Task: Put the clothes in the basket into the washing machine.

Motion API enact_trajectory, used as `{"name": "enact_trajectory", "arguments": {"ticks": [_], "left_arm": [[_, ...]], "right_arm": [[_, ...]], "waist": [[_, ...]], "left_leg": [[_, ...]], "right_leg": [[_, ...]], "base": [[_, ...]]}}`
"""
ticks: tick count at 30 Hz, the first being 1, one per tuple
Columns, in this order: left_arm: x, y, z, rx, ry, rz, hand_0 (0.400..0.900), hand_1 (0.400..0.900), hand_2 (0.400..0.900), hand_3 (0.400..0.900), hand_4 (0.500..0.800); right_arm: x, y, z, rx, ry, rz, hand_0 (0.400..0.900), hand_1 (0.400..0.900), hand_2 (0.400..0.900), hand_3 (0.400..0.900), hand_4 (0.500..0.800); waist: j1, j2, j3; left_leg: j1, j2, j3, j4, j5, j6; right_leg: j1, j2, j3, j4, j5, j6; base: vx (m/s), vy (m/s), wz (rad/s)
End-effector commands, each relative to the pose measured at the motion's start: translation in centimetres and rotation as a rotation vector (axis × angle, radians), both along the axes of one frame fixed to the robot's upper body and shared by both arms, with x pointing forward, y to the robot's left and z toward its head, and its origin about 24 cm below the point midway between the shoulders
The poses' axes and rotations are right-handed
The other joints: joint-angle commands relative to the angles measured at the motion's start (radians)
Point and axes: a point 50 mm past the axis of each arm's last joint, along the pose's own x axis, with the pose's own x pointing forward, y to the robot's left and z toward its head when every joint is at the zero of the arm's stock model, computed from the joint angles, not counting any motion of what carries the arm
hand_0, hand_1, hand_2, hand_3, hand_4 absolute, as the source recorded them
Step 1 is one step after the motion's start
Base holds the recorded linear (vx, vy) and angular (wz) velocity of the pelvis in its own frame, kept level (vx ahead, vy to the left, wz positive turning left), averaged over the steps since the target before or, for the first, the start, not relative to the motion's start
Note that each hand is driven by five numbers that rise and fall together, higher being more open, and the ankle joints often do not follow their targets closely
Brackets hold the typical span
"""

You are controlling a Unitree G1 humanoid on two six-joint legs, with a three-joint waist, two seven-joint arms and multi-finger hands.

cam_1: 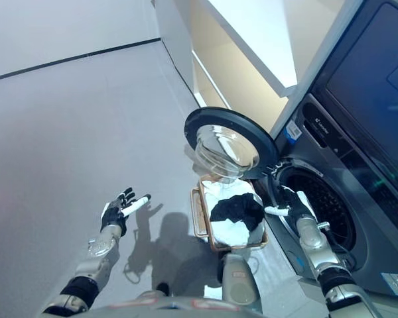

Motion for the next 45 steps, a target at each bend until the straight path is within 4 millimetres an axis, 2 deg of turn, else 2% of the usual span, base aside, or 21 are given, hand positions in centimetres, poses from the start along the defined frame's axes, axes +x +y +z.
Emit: {"name": "enact_trajectory", "arguments": {"ticks": [1,3,4,6,7,8,9,11,15,16,17,18,19,20,22,23,27,28,35,37,45], "left_arm": [[2.2,1.3,3.2,0.043,-0.177,0.003,0.900,0.900,0.900,0.900,0.800],[2.4,1.1,3.4,0.041,-0.186,-0.003,0.900,0.900,0.900,0.900,0.800],[2.7,1.1,3.5,0.038,-0.189,-0.003,0.900,0.900,0.900,0.900,0.800],[2.8,1.1,3.2,0.033,-0.173,0.015,0.900,0.900,0.900,0.900,0.800],[2.7,1.2,3.1,0.028,-0.176,0.036,0.900,0.900,0.900,0.900,0.800],[2.7,1.2,3.1,0.028,-0.177,0.037,0.900,0.900,0.900,0.900,0.800],[2.8,1.0,3.2,0.027,-0.185,0.040,0.900,0.900,0.900,0.900,0.800],[2.9,1.1,3.1,0.026,-0.181,0.048,0.900,0.900,0.900,0.900,0.800],[2.5,1.6,3.3,0.019,-0.204,0.093,0.900,0.900,0.900,0.900,0.800],[2.8,1.8,4.3,0.005,-0.261,0.111,0.900,0.900,0.900,0.900,0.800],[2.9,1.8,4.5,0.000,-0.269,0.111,0.900,0.900,0.900,0.900,0.800],[2.9,1.8,4.5,0.000,-0.270,0.112,0.900,0.900,0.900,0.900,0.800],[3.3,1.7,5.2,-0.003,-0.303,0.109,0.900,0.900,0.900,0.900,0.800],[4.6,1.3,7.2,0.008,-0.393,0.068,0.900,0.900,0.900,0.900,0.800],[5.0,1.1,8.2,0.018,-0.439,0.059,0.900,0.900,0.900,0.900,0.800],[5.9,0.7,10.6,0.000,-0.546,0.046,0.900,0.900,0.900,0.900,0.800],[6.2,0.4,12.3,-0.011,-0.629,0.066,0.900,0.900,0.900,0.900,0.800],[6.3,0.5,13.3,0.000,-0.673,0.075,0.900,0.900,0.900,0.900,0.800],[6.4,0.0,14.6,0.001,-0.733,0.099,0.900,0.900,0.900,0.900,0.800],[6.6,-0.8,15.0,-0.006,-0.749,0.083,0.900,0.900,0.900,0.900,0.800],[6.9,-2.3,16.6,-0.014,-0.815,0.022,0.900,0.900,0.900,0.900,0.800]], "right_arm": [[-0.1,-1.2,1.3,-0.062,-0.083,0.008,0.900,0.900,0.900,0.900,0.800],[-0.2,-1.3,1.2,-0.072,-0.075,0.005,0.900,0.900,0.900,0.900,0.800],[0.0,-1.4,1.2,-0.084,-0.075,0.003,0.900,0.900,0.900,0.900,0.800],[0.6,-1.2,1.1,-0.081,-0.077,-0.016,0.900,0.900,0.900,0.900,0.800],[1.0,-1.1,1.0,-0.082,-0.071,-0.024,0.900,0.900,0.900,0.900,0.800],[1.1,-1.0,1.0,-0.082,-0.072,-0.023,0.900,0.900,0.900,0.900,0.800],[1.8,-0.8,1.0,-0.118,-0.061,-0.004,0.900,0.900,0.900,0.900,0.800],[2.1,-0.6,1.1,-0.131,-0.061,0.008,0.900,0.900,0.900,0.900,0.800],[3.4,-0.5,1.7,-0.226,-0.059,0.058,0.900,0.900,0.900,0.900,0.800],[4.0,-0.5,2.2,-0.254,-0.066,0.074,0.900,0.900,0.900,0.900,0.800],[4.2,-0.5,2.3,-0.281,-0.061,0.083,0.900,0.900,0.900,0.900,0.800],[4.2,-0.5,2.3,-0.281,-0.062,0.083,0.900,0.900,0.900,0.900,0.800],[4.8,-0.3,2.7,-0.317,-0.067,0.103,0.900,0.900,0.900,0.900,0.800],[5.7,-0.4,3.3,-0.346,-0.079,0.085,0.900,0.900,0.900,0.900,0.800],[6.3,-0.5,3.8,-0.374,-0.086,0.079,0.900,0.900,0.900,0.900,0.800],[7.5,-0.4,4.9,-0.432,-0.119,0.095,0.900,0.900,0.900,0.900,0.800],[8.5,-0.2,5.8,-0.473,-0.137,0.075,0.900,0.900,0.900,0.900,0.800],[9.4,-0.2,7.0,-0.520,-0.171,0.070,0.900,0.900,0.900,0.900,0.800],[10.6,-1.4,9.7,-0.593,-0.255,0.013,0.900,0.900,0.900,0.900,0.800],[10.5,-3.0,10.8,-0.629,-0.264,-0.051,0.900,0.900,0.900,0.900,0.800],[10.2,-6.1,13.0,-0.748,-0.251,-0.143,0.900,0.900,0.900,0.900,0.800]], "waist": [[0.033,-0.045,-0.002],[0.036,-0.045,0.009],[0.039,-0.049,0.020],[0.070,-0.057,0.044],[0.091,-0.056,0.054],[0.093,-0.056,0.058],[0.104,-0.039,0.068],[0.113,-0.029,0.077],[0.150,0.032,0.088],[0.155,0.058,0.099],[0.161,0.064,0.107],[0.162,0.063,0.107],[0.174,0.068,0.117],[0.188,0.072,0.154],[0.194,0.073,0.168],[0.205,0.080,0.205],[0.218,0.082,0.236],[0.229,0.078,0.266],[0.236,0.082,0.315],[0.242,0.092,0.328],[0.256,0.113,0.334]], "left_leg": [[-0.071,-0.068,0.014,0.435,0.259,0.043],[-0.126,-0.065,0.029,0.479,0.257,0.053],[-0.170,-0.034,0.058,0.460,0.265,0.066],[-0.261,-0.046,0.045,0.400,0.240,0.080],[-0.318,-0.039,0.018,0.342,0.262,0.068],[-0.313,-0.037,0.019,0.343,0.259,0.068],[-0.347,0.025,0.014,0.204,0.333,0.037],[-0.323,0.045,0.011,0.122,0.357,0.025],[-0.307,0.104,-0.051,-0.082,0.433,-0.015],[-0.322,0.093,0.003,-0.023,0.367,-0.016],[-0.325,0.080,0.024,0.001,0.344,-0.013],[-0.325,0.079,0.026,0.003,0.342,-0.013],[-0.341,0.054,0.034,0.028,0.323,-0.007],[-0.391,0.027,0.055,0.078,0.303,-0.004],[-0.422,0.015,0.062,0.095,0.295,-0.002],[-0.481,0.010,0.079,0.104,0.305,-0.007],[-0.528,0.012,0.084,0.092,0.316,-0.012],[-0.576,0.014,0.080,0.103,0.322,-0.016],[-0.691,0.008,0.063,0.145,0.324,-0.028],[-0.744,-0.005,0.056,0.180,0.319,-0.035],[-0.897,-0.034,0.026,0.266,0.296,-0.038]], "right_leg": [[0.067,-0.001,0.060,-0.144,0.120,0.048],[0.084,0.002,0.056,-0.141,0.106,0.039],[0.107,0.004,0.057,-0.143,0.098,0.032],[0.145,0.010,0.077,-0.160,0.084,0.025],[0.167,0.022,0.096,-0.167,0.073,0.029],[0.170,0.023,0.098,-0.166,0.072,0.028],[0.179,0.028,0.108,-0.161,0.056,0.036],[0.184,0.030,0.118,-0.154,0.046,0.041],[0.181,0.025,0.177,-0.103,-0.012,0.070],[0.161,-0.014,0.188,-0.050,-0.049,0.086],[0.150,-0.037,0.193,-0.040,-0.048,0.096],[0.150,-0.038,0.195,-0.038,-0.049,0.096],[0.139,-0.060,0.200,-0.029,-0.040,0.107],[0.103,-0.095,0.198,-0.026,-0.019,0.122],[0.079,-0.108,0.201,-0.035,-0.005,0.129],[0.033,-0.124,0.192,-0.051,0.023,0.137],[-0.010,-0.136,0.164,-0.067,0.045,0.140],[-0.056,-0.136,0.147,-0.056,0.054,0.142],[-0.161,-0.144,0.118,0.028,0.033,0.144],[-0.203,-0.151,0.103,0.075,0.017,0.144],[-0.347,-0.173,0.094,0.192,-0.024,0.142]], "base": [[0.10,-0.276,0.09],[0.07,-0.216,0.14],[0.09,-0.186,-0.03],[0.15,-0.107,-0.45],[0.15,-0.041,-0.55],[0.20,0.051,-0.61],[0.16,0.125,-0.46],[0.15,0.124,-0.43],[0.15,0.284,-0.67],[0.09,0.433,-0.76],[0.05,0.331,-0.53],[0.04,0.226,-0.40],[-0.05,0.237,-0.33],[-0.08,0.301,-0.36],[-0.13,0.174,-0.09],[-0.12,0.087,0.03],[-0.10,0.080,0.08],[-0.10,0.015,0.01],[-0.07,0.008,0.15],[-0.02,0.002,0.23],[-0.02,-0.004,0.15]]}}
